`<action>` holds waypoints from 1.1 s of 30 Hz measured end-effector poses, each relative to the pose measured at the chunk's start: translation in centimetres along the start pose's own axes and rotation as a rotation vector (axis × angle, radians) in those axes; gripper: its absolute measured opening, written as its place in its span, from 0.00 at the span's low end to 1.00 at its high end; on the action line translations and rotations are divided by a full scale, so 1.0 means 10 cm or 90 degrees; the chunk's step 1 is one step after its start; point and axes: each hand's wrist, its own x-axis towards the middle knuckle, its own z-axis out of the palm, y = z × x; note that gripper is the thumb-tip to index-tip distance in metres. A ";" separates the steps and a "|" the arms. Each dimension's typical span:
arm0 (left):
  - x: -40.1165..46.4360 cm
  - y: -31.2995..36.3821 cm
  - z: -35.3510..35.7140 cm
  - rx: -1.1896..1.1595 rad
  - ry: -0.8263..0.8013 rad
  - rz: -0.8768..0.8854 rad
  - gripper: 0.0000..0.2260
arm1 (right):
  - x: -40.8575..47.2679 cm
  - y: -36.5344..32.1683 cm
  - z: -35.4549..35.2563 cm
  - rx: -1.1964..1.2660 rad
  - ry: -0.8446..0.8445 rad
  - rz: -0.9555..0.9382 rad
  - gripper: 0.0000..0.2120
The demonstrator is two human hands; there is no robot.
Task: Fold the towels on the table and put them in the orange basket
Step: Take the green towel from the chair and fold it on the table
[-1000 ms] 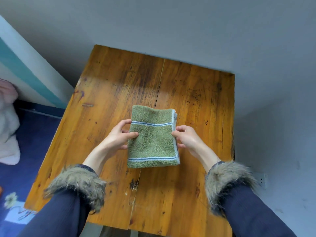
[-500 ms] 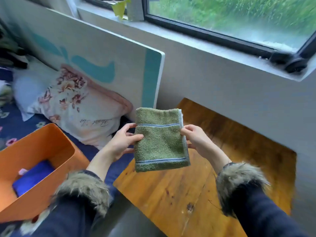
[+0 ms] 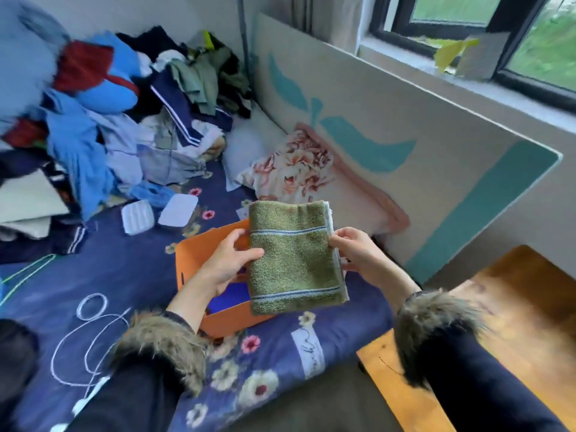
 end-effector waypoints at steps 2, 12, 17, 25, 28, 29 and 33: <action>0.12 -0.06 -0.23 -0.005 0.028 -0.011 0.19 | 0.17 -0.09 0.22 -0.008 -0.020 0.003 0.05; 1.28 -0.63 -0.60 0.038 0.162 -0.112 0.21 | 1.44 0.01 0.88 -0.115 -0.044 0.061 0.04; 1.93 -1.13 -0.60 0.053 0.207 -0.218 0.23 | 2.11 0.36 1.18 -0.234 -0.060 0.081 0.04; 2.60 -2.11 -0.56 0.027 0.205 -0.331 0.23 | 2.79 1.09 1.62 -0.358 -0.051 0.153 0.05; 2.81 -2.38 -0.52 0.016 0.202 -0.346 0.24 | 2.94 1.30 1.72 -0.404 -0.034 0.166 0.15; 2.88 -2.46 -0.49 0.013 0.203 -0.350 0.24 | 2.97 1.36 1.74 -0.421 -0.031 0.170 0.16; 3.08 -2.69 -0.39 0.003 0.216 -0.360 0.24 | 3.03 1.54 1.81 -0.458 -0.031 0.195 0.16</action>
